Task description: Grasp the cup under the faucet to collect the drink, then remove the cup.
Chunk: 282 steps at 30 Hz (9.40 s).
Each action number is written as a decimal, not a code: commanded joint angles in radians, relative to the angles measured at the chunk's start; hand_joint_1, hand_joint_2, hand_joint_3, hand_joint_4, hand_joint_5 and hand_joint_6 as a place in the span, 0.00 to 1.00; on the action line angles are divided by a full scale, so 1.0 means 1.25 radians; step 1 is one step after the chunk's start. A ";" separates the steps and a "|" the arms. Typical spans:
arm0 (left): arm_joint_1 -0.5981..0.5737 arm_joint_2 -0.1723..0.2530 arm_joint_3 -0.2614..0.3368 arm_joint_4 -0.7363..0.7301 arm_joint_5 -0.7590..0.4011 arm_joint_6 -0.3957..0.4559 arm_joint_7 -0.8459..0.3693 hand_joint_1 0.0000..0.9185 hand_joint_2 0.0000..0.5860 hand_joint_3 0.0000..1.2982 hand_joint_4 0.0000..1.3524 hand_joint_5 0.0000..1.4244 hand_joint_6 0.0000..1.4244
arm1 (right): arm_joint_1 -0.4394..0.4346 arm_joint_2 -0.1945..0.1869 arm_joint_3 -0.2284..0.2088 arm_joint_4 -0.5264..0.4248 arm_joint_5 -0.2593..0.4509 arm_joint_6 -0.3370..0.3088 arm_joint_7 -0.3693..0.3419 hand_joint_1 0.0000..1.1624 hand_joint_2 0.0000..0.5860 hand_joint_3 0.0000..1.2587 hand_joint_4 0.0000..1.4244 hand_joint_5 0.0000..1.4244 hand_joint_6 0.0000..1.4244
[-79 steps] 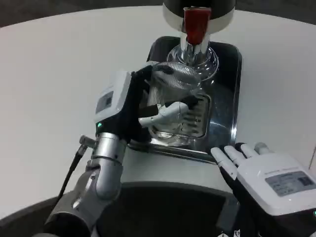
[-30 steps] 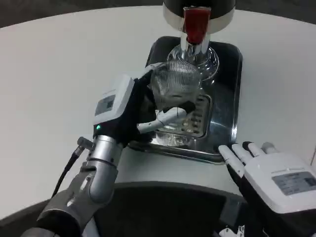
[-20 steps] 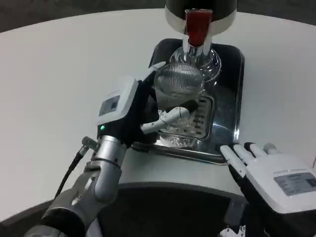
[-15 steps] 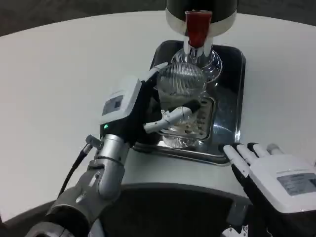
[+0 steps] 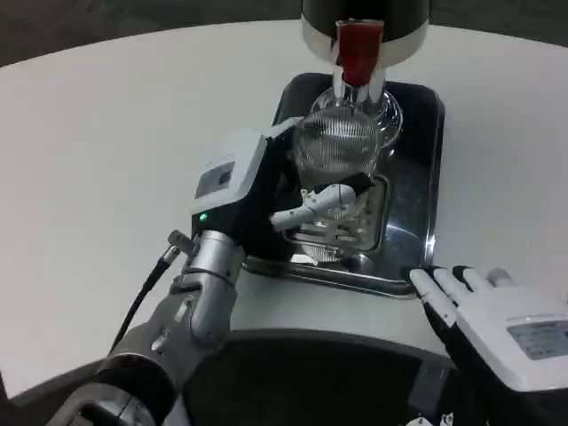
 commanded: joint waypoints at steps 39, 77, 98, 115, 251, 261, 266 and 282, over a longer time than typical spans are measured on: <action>0.163 0.110 0.053 -0.152 -0.040 -0.128 -0.108 0.00 0.00 0.00 0.00 0.15 0.16 | 0.046 0.011 0.021 -0.015 0.008 -0.005 -0.036 0.51 0.50 0.00 0.00 0.00 0.00; 0.272 0.273 0.364 -0.598 -0.522 -0.139 -0.647 0.00 0.03 0.05 0.00 0.07 0.00 | -0.001 0.015 0.049 0.023 -0.016 0.005 -0.021 0.51 0.50 0.00 0.00 0.00 0.00; 0.048 0.329 0.425 -0.572 -0.826 0.265 -1.245 0.00 0.08 0.00 0.00 0.01 0.00 | -0.018 0.022 0.072 0.034 -0.044 0.017 -0.018 0.52 0.50 0.00 0.00 0.00 0.00; -0.075 0.305 0.431 -0.410 -0.799 0.283 -1.355 0.00 0.09 0.00 0.00 0.00 0.00 | -0.022 0.041 0.095 0.036 -0.075 0.017 -0.011 0.52 0.51 0.00 0.00 0.00 0.00; -0.237 0.170 0.241 -0.085 -0.546 -0.319 -1.456 0.00 0.13 0.06 0.01 0.10 0.00 | -0.124 0.002 -0.087 0.171 0.254 0.166 -0.210 0.46 0.47 0.00 0.00 0.00 0.00; -0.230 0.175 0.237 -0.090 -0.552 -0.317 -1.454 0.00 0.13 0.06 0.01 0.10 0.00 | -0.143 -0.034 -0.112 0.248 0.429 0.184 -0.290 0.47 0.44 0.00 0.00 0.00 0.03; -0.227 0.177 0.237 -0.093 -0.552 -0.319 -1.451 0.00 0.13 0.06 0.01 0.10 0.00 | -0.152 -0.051 -0.120 0.280 0.503 0.177 -0.348 0.47 0.44 0.00 0.00 0.00 0.03; -0.213 0.193 0.222 -0.094 -0.536 -0.335 -1.427 0.00 0.13 0.06 0.00 0.08 0.00 | -0.223 -0.073 -0.105 0.425 0.640 0.142 -0.543 0.49 0.42 0.00 0.00 0.00 0.01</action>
